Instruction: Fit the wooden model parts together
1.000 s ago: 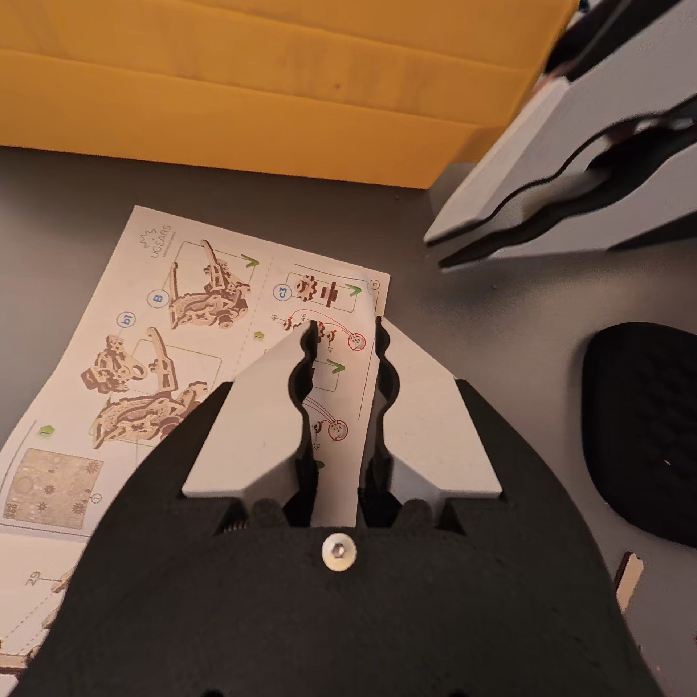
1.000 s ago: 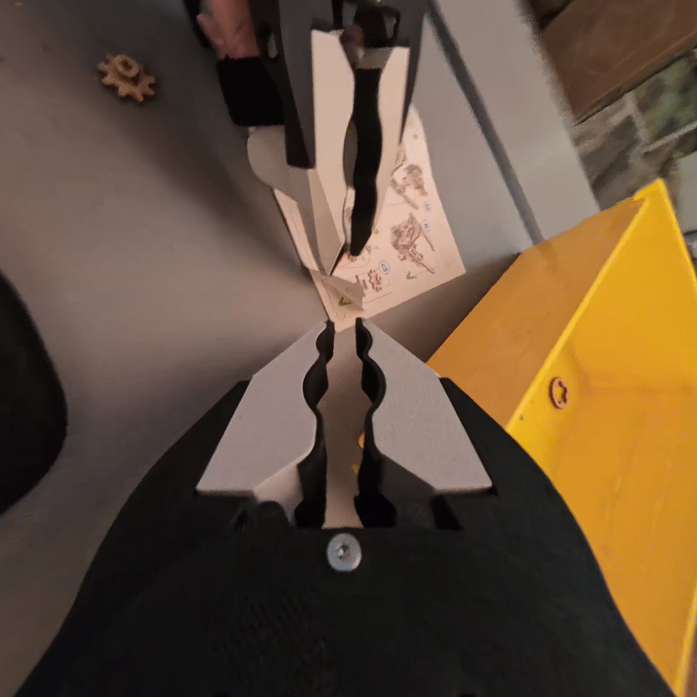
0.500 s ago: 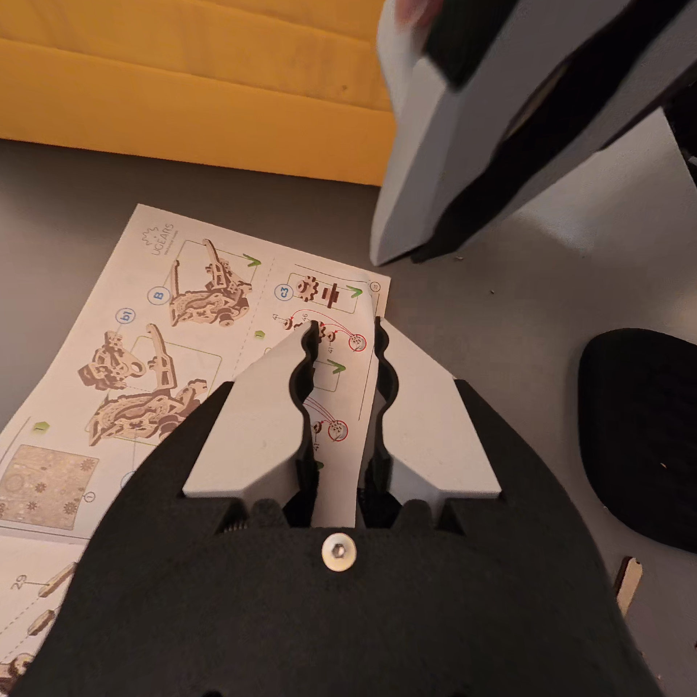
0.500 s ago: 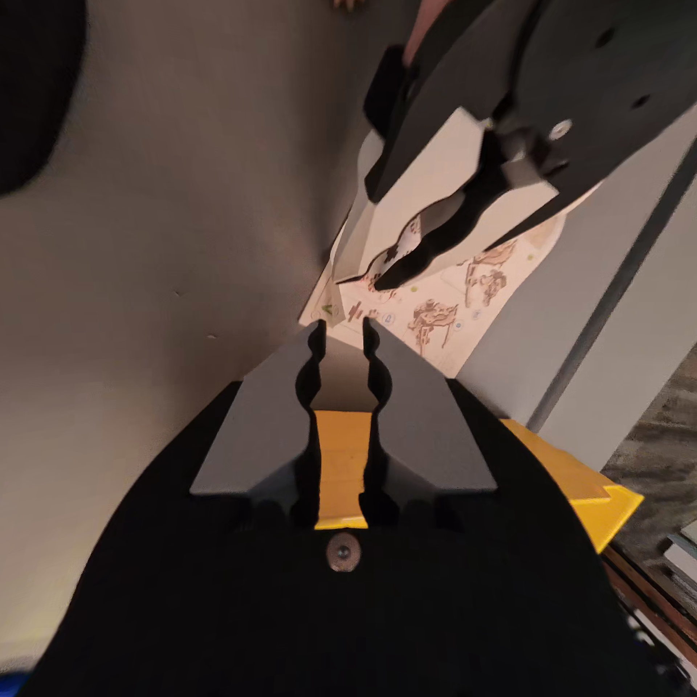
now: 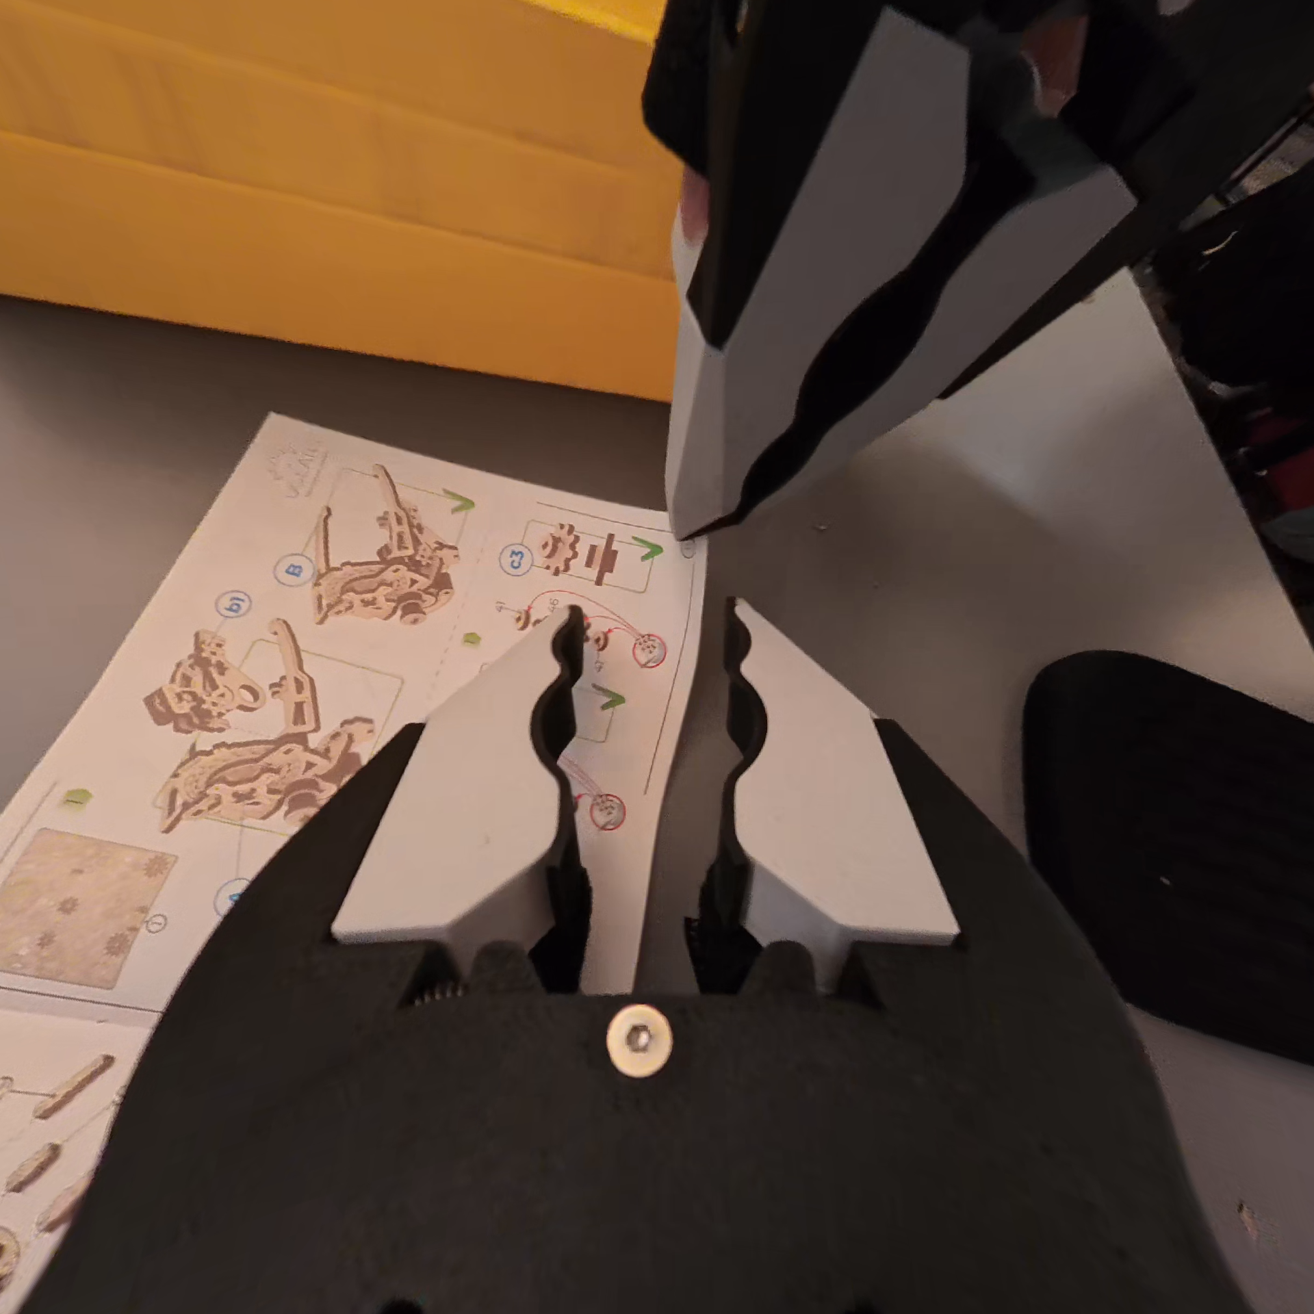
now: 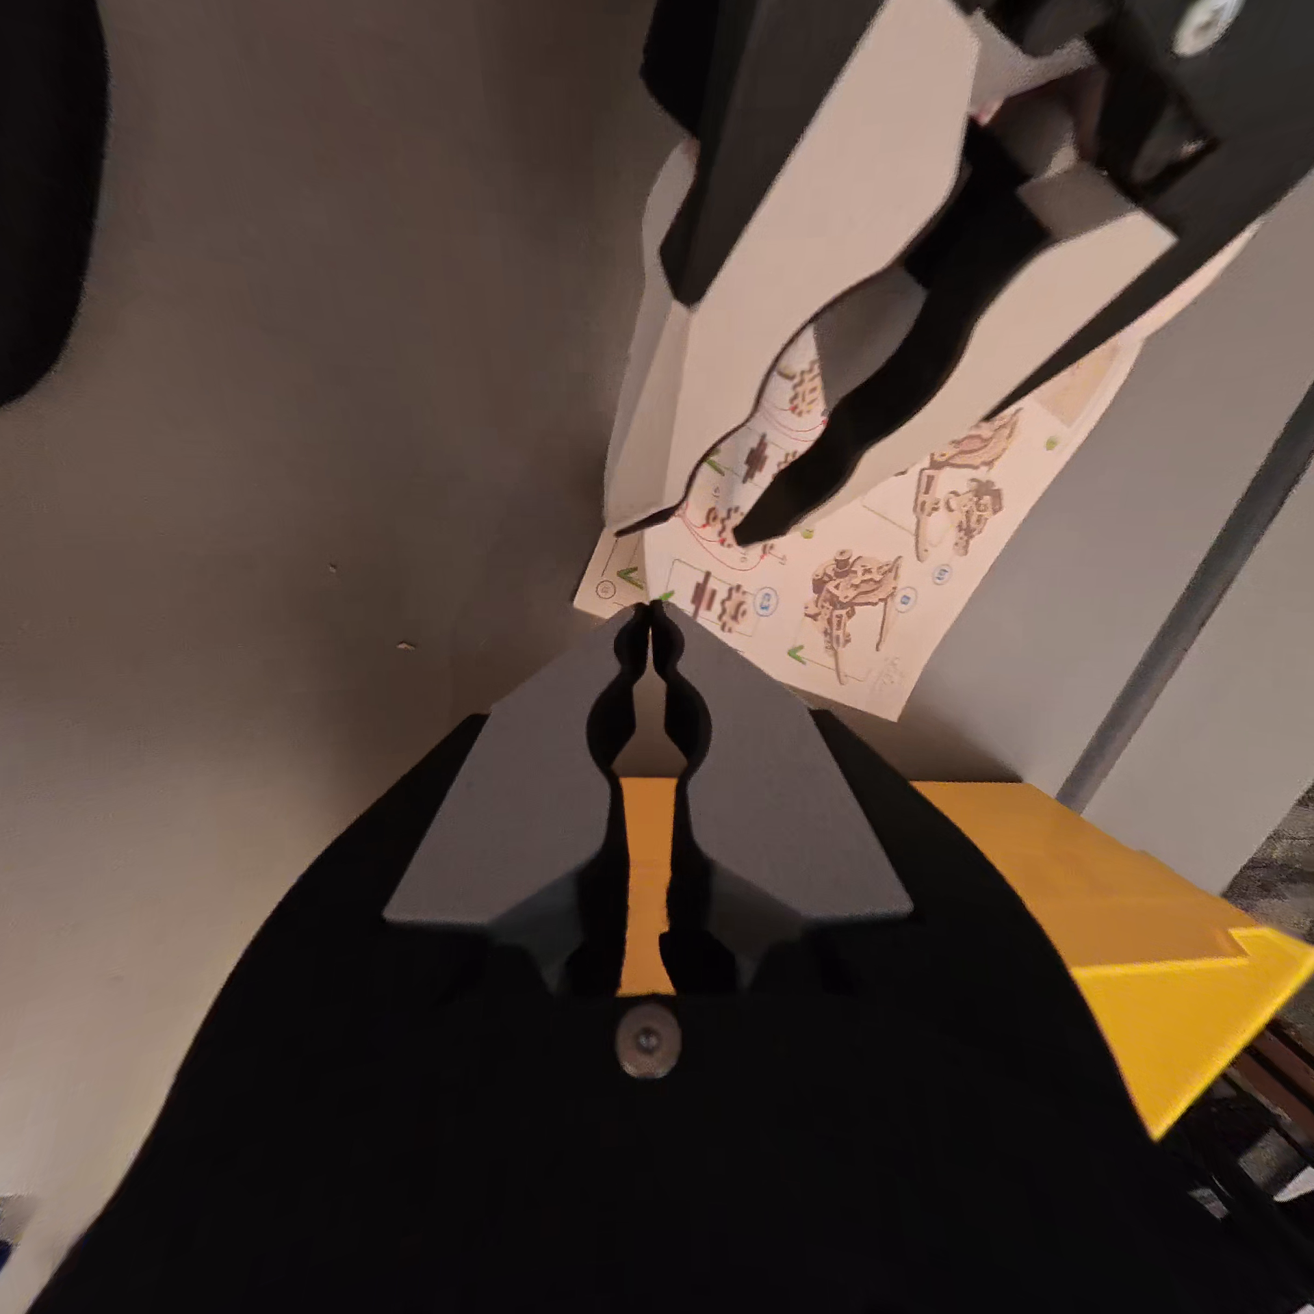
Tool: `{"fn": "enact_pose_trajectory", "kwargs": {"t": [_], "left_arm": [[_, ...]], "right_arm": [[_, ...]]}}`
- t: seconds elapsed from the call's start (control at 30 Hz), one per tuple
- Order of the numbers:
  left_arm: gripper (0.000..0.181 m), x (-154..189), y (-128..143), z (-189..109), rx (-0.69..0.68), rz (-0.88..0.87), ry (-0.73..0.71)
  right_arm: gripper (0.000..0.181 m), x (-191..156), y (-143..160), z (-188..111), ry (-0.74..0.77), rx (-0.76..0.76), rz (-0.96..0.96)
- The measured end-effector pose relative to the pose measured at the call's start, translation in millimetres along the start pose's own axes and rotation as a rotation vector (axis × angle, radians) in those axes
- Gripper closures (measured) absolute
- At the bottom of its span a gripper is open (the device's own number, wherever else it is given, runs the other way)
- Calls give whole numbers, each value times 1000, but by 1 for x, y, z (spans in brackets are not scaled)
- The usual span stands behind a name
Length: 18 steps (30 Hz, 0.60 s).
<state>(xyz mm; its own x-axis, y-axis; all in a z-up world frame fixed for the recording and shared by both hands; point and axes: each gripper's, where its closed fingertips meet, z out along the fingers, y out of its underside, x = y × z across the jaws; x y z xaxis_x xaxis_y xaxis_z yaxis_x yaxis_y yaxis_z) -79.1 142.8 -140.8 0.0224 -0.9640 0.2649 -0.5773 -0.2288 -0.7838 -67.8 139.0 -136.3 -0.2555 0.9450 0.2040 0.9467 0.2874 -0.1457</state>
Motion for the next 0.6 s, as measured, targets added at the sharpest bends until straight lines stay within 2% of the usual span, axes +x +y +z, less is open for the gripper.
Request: {"fn": "enact_pose_trajectory", "kwargs": {"t": [0.1,0.2,0.23,0.27,0.37,0.43,0.47,0.5,0.53,0.6], "left_arm": [[146,6,-6,-2,1,27,-29],[160,0,-12,-3,4,64,-143],[175,1,-14,-4,7,69,-165],[181,0,-16,-7,23,64,-200],[181,-13,-28,-29,141,1,-381],[181,-21,-34,-53,247,-97,-481],[181,-27,-35,-70,311,-143,-543],[181,-30,-36,-86,376,-189,-590],[181,-34,-33,-102,433,-245,-633],[181,-41,-25,-136,547,-357,-712]], "right_arm": [[181,3,-3,-10,26,19,22],[181,7,-4,-16,64,20,38],[181,14,-5,-19,114,24,46],[177,19,-6,-23,160,40,54],[158,42,-17,-53,374,154,139],[154,61,-25,-89,584,300,267],[157,74,-21,-109,710,380,406],[160,77,-14,-116,753,437,573],[160,73,-13,-111,711,492,723],[164,60,-36,-84,553,602,853]]}}
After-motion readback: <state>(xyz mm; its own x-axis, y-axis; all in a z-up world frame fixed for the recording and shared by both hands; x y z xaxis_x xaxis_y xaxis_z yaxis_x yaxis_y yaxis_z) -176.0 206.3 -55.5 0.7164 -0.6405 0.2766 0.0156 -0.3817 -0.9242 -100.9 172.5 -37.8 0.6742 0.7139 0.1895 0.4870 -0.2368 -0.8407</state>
